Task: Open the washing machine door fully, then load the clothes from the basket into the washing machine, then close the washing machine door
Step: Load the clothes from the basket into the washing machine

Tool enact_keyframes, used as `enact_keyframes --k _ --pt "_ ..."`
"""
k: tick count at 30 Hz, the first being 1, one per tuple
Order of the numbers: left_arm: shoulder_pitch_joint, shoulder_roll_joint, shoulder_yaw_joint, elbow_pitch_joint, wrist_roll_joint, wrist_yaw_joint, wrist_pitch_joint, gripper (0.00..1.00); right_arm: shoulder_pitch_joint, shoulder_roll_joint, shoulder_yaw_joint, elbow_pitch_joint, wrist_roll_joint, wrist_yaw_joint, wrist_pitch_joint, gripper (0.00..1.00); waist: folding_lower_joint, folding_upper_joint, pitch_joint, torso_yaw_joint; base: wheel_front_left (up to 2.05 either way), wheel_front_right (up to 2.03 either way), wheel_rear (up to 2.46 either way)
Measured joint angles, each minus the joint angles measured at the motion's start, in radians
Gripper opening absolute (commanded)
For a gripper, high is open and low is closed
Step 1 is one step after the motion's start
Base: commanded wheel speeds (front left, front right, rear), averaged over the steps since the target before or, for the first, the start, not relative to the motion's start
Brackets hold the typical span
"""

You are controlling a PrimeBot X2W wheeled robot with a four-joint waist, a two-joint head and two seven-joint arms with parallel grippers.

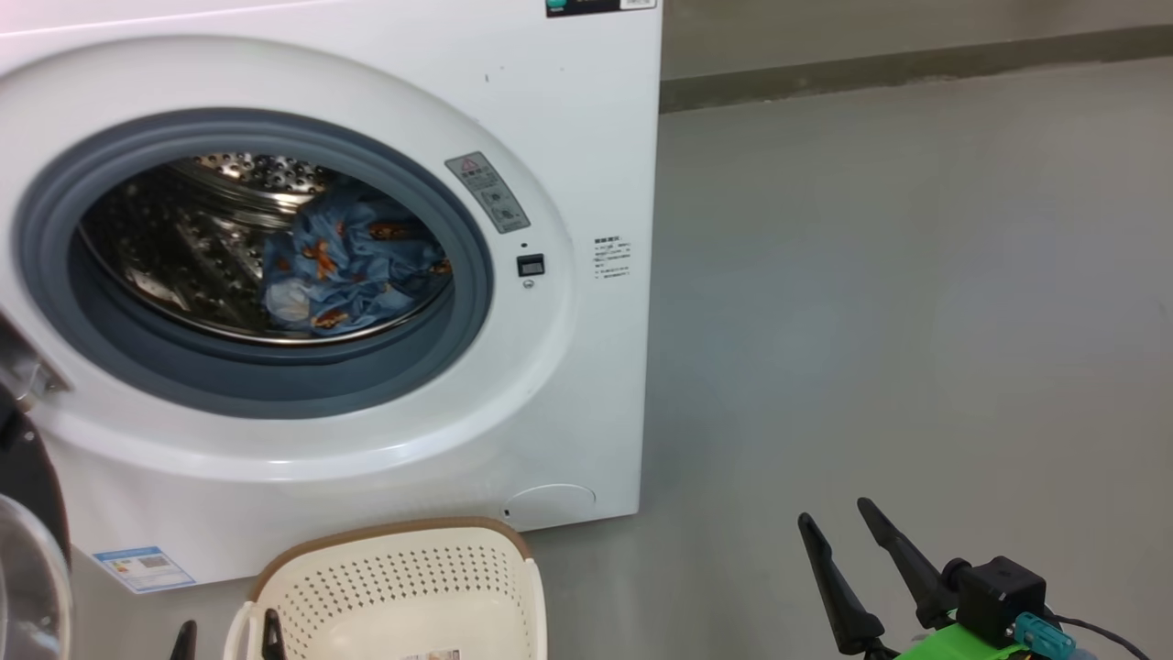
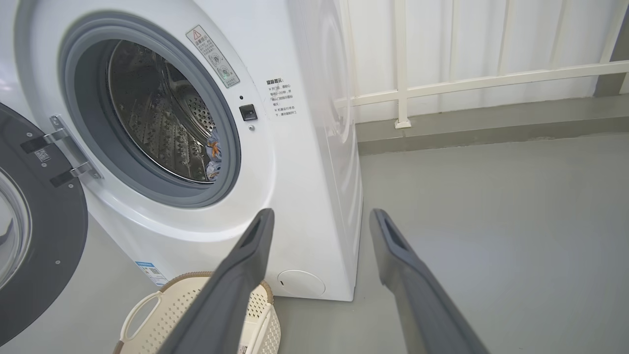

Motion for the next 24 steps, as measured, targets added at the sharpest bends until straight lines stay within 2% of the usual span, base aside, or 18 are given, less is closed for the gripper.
enact_keyframes --k 4,24 --pt "0.011 0.002 -0.007 -0.003 -0.011 0.016 0.000 1.00 0.001 0.000 -0.008 -0.009 0.000 0.000 0.004 1.00 0.0000 0.0000 -0.010 0.015 0.00 0.00 0.00" --pt "0.042 0.003 -0.014 -0.002 -0.035 0.034 0.000 1.00 0.037 0.006 -0.022 -0.016 -0.001 0.000 0.007 1.00 0.0000 0.0000 -0.018 0.058 0.00 0.00 0.00"
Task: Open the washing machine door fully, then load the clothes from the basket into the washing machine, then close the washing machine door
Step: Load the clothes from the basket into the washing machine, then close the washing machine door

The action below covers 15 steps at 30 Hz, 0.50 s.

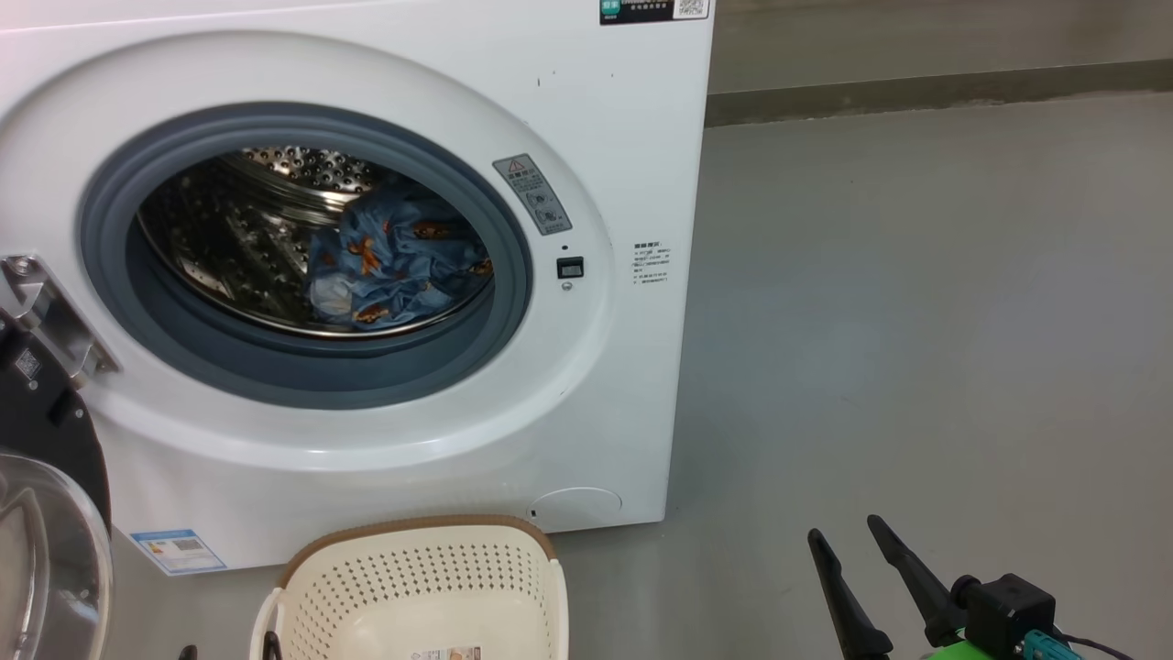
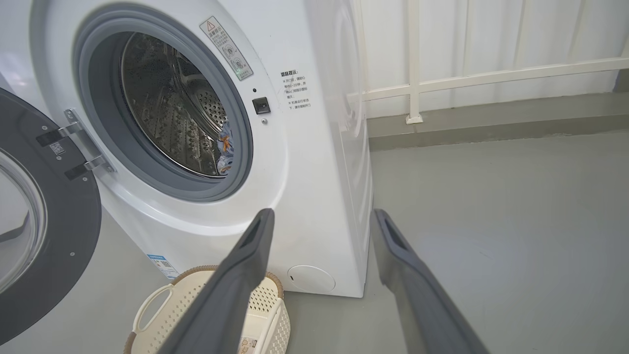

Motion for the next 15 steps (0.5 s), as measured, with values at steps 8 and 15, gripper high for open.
enact_keyframes --k 8,15 --pt "0.000 0.000 0.000 0.000 0.000 -0.001 0.000 1.00 0.000 0.000 -0.007 -0.001 0.000 0.000 0.000 1.00 0.0000 0.0000 0.000 0.001 0.00 0.00 0.00" --pt "0.000 0.000 0.003 0.000 -0.001 -0.002 0.000 1.00 0.000 0.000 -0.009 -0.003 -0.006 0.000 0.000 1.00 0.0000 0.0000 0.000 0.001 0.00 0.00 0.00"
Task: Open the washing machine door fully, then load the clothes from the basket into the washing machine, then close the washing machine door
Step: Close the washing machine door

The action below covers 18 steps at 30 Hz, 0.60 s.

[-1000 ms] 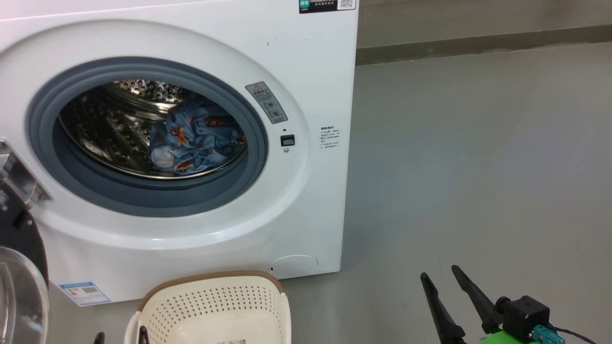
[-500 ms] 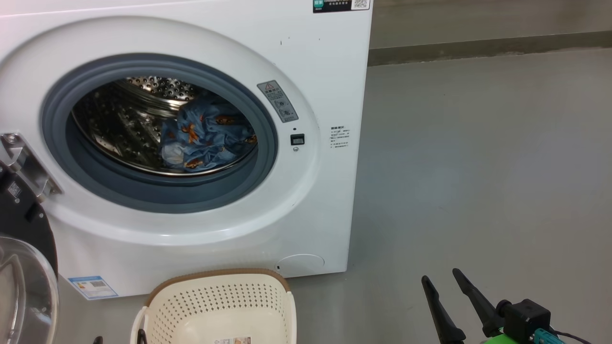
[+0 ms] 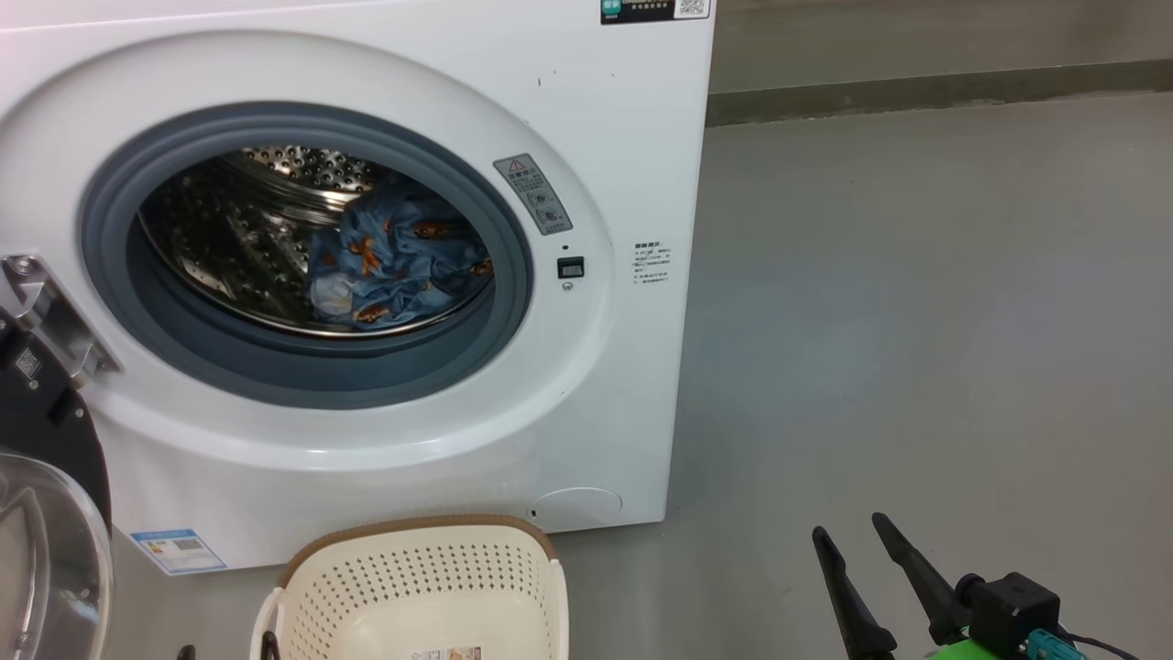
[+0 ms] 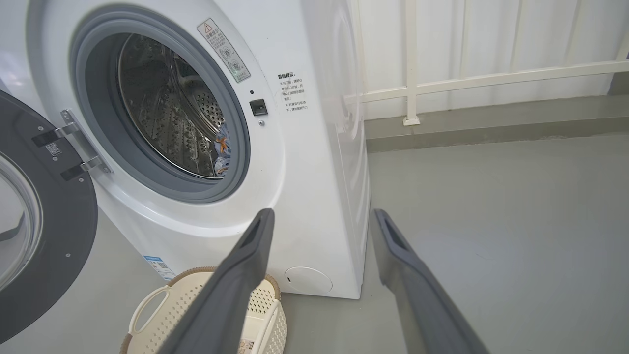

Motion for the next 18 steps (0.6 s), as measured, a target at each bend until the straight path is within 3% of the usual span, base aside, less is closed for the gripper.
enact_keyframes --k 10,18 --pt "0.000 0.000 0.006 -0.001 -0.008 -0.009 0.000 1.00 0.000 0.000 -0.004 -0.002 0.000 0.000 0.002 1.00 0.0000 0.0000 0.000 -0.002 -0.21 0.21 0.00" --pt "-0.001 0.000 0.014 -0.008 -0.010 -0.016 0.000 1.00 0.000 0.003 -0.004 -0.005 0.000 0.000 0.001 1.00 0.0000 0.0000 0.009 -0.007 -1.30 1.30 0.00"
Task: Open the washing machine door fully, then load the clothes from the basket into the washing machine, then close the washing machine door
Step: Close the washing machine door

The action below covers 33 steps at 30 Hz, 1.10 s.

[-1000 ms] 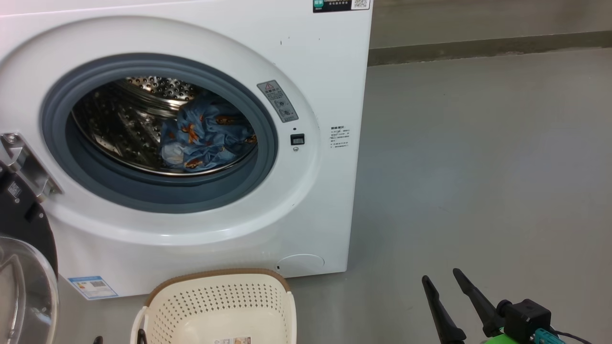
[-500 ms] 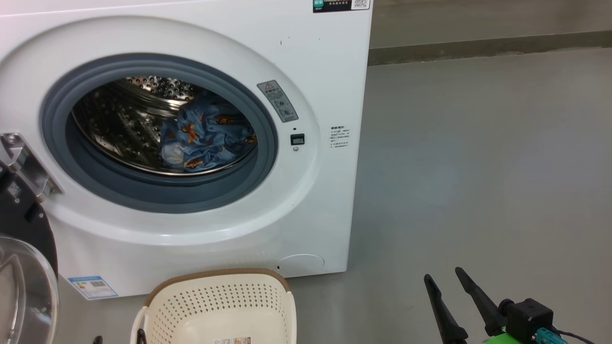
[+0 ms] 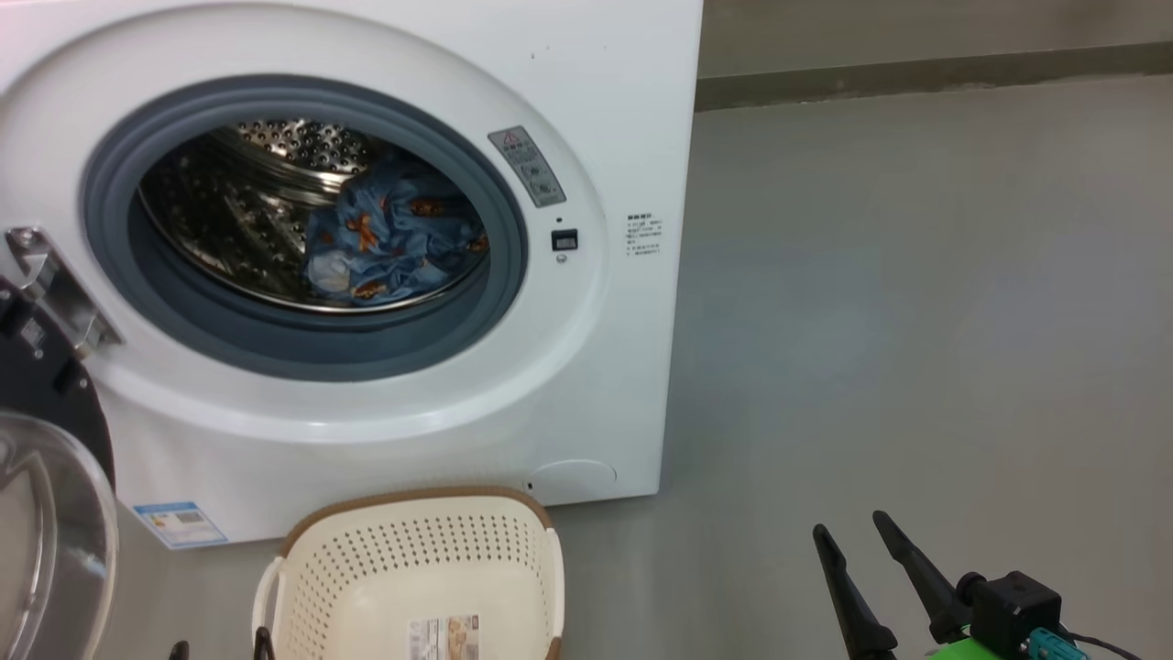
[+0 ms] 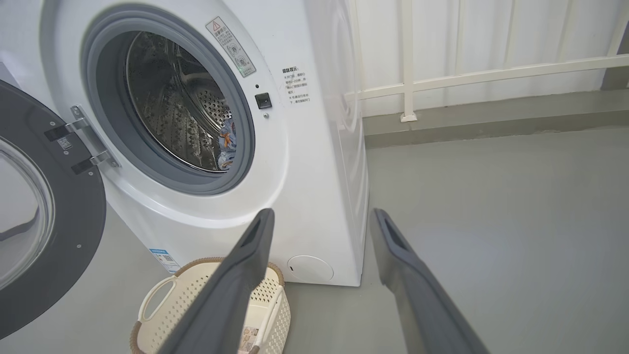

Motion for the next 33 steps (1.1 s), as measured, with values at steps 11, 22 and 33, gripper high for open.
enact_keyframes --k 11,22,33 --pt "-0.005 0.000 0.011 -0.023 -0.001 -0.010 0.000 1.00 0.000 0.004 -0.009 0.001 0.000 0.000 -0.002 1.00 0.0000 0.0000 0.008 -0.001 -1.73 1.73 0.00" --pt "-0.005 0.000 0.011 -0.022 0.001 -0.013 0.000 1.00 0.000 0.007 -0.010 0.001 -0.001 0.000 -0.003 1.00 0.0000 0.0000 0.011 0.005 -0.43 0.43 0.00" --pt "-0.008 0.000 0.012 -0.017 0.008 -0.037 0.000 1.00 0.000 0.008 -0.015 0.009 -0.001 0.000 -0.012 1.00 0.0000 0.0001 -0.004 0.017 0.00 0.00 0.00"
